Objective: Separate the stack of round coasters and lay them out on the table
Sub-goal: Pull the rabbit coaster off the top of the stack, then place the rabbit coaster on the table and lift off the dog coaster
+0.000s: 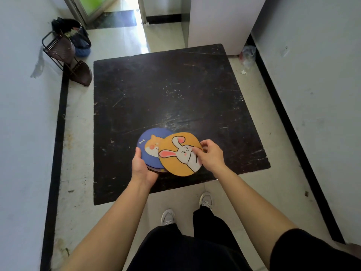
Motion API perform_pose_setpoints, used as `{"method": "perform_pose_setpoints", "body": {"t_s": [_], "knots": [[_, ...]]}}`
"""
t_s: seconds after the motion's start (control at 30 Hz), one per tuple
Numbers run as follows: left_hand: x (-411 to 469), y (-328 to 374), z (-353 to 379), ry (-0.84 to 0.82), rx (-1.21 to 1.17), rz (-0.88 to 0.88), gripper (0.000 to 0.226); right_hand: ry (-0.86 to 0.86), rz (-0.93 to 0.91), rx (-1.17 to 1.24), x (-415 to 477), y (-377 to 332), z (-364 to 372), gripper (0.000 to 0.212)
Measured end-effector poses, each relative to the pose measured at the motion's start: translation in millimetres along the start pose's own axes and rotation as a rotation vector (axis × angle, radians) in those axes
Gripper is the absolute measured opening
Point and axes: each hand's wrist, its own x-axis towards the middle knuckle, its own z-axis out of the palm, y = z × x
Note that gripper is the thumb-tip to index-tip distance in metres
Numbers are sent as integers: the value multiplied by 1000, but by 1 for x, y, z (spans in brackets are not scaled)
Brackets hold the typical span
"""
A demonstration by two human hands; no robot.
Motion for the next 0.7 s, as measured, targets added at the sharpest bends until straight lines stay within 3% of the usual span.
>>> {"method": "perform_pose_setpoints", "body": {"t_s": [0.2, 0.47, 0.7], "knots": [[-8, 21, -26, 131, 116, 143, 55, 21, 272, -108, -2, 57, 32, 28], [-13, 22, -45, 238, 210, 206, 51, 209, 327, 82, 0, 53, 57, 18], [-25, 20, -37, 159, 230, 209, 50, 196, 302, -110, 1, 62, 49, 20]]}}
